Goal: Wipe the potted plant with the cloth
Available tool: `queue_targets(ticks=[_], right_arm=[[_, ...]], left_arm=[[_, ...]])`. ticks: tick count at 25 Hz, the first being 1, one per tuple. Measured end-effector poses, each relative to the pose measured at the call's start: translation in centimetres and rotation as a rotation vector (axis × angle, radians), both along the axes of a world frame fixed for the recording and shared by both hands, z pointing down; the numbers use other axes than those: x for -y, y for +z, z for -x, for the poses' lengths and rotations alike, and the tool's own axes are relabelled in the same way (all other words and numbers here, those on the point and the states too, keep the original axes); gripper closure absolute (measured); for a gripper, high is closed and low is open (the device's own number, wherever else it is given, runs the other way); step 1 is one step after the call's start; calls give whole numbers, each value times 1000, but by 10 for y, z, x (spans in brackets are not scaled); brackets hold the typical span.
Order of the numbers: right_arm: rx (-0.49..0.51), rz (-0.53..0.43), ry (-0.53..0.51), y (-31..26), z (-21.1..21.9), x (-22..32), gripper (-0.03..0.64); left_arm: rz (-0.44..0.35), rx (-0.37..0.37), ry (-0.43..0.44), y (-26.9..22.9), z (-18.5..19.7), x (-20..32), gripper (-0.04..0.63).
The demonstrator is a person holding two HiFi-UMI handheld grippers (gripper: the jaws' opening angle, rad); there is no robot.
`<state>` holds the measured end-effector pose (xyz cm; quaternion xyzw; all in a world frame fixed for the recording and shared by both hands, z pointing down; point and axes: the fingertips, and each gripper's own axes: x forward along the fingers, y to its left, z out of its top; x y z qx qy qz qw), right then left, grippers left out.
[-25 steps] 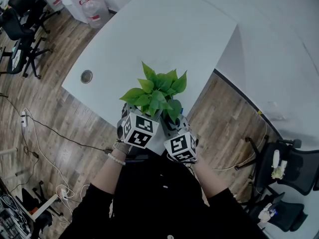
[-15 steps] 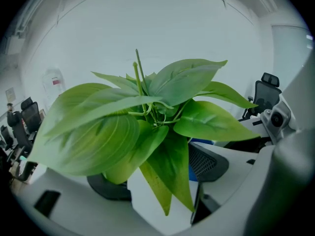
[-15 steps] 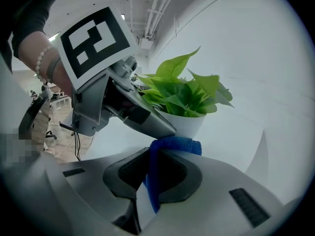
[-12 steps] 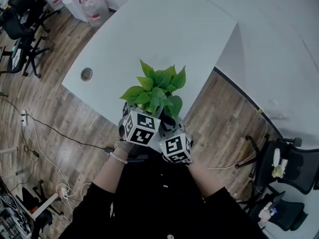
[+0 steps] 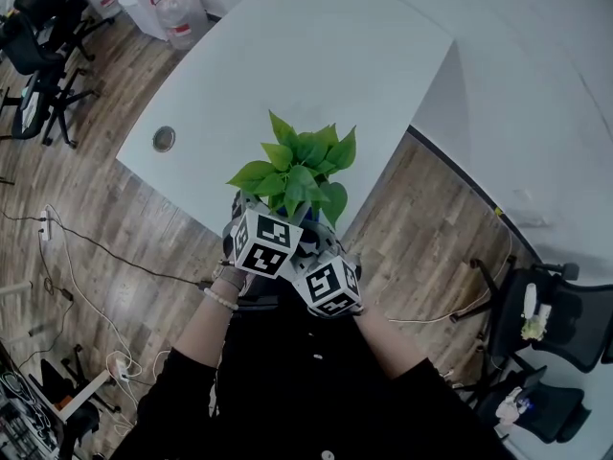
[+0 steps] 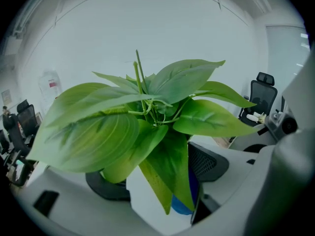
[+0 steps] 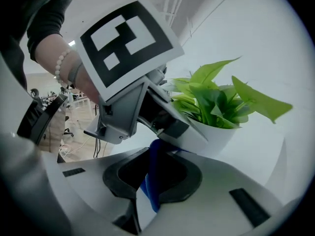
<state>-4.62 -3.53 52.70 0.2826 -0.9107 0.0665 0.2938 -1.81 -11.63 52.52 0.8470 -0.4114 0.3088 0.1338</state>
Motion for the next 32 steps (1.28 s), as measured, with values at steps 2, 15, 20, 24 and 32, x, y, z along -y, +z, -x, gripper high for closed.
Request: queue_targets(ticks=[2, 15, 20, 24, 32], right_arm=[[3, 10, 31, 2, -9, -1, 534], [5, 31, 308, -22, -103, 8, 534], [0, -28, 424, -44, -139, 25, 534], [12, -92, 487, -72, -159, 41, 534], [82, -237, 513, -142, -166, 65, 534]], left_arm=[[0, -10, 21, 0, 2, -3, 221], [-61, -55, 1, -27, 40, -23, 222], [-169, -24, -27, -64, 56, -21, 345], [-257, 4, -106, -93, 75, -17, 447], [-354, -44, -183, -153, 86, -7, 560]])
